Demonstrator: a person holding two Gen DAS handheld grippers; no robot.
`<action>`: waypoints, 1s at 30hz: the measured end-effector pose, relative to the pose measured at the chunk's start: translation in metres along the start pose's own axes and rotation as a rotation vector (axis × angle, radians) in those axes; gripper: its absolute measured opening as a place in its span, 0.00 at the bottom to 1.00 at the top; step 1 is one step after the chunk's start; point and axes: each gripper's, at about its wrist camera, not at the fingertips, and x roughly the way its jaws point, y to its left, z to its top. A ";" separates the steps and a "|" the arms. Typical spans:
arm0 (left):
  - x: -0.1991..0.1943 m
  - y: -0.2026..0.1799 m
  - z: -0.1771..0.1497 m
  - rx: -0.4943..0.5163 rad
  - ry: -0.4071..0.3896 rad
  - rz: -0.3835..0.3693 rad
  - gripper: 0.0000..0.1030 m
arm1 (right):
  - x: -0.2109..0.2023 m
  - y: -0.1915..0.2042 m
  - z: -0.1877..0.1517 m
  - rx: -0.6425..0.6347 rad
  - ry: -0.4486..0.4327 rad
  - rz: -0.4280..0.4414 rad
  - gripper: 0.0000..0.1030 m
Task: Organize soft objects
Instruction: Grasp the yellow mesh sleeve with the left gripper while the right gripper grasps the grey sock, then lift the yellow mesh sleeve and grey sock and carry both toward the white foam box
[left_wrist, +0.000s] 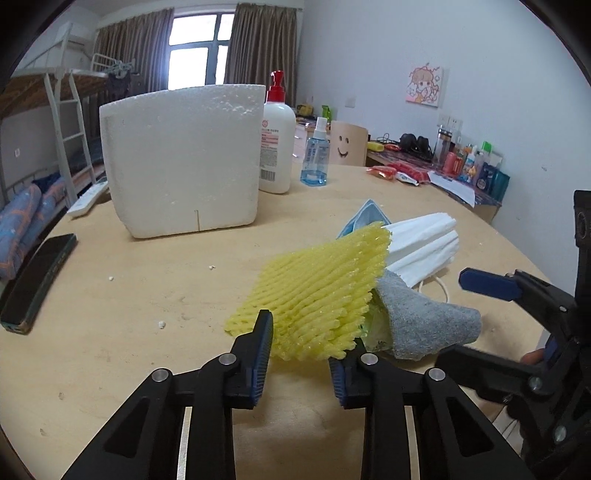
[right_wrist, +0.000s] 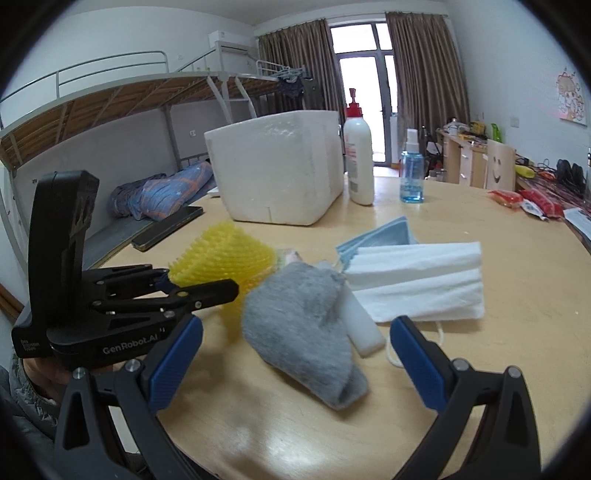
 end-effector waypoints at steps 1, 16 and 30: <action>0.000 0.000 0.000 0.000 -0.001 0.002 0.26 | 0.001 0.001 0.000 -0.003 0.007 0.003 1.00; -0.002 -0.001 -0.001 0.013 -0.008 -0.016 0.12 | 0.014 0.003 -0.005 -0.002 0.089 0.003 0.20; -0.039 -0.013 0.011 0.060 -0.118 -0.011 0.10 | -0.028 0.006 0.013 0.003 -0.038 -0.016 0.16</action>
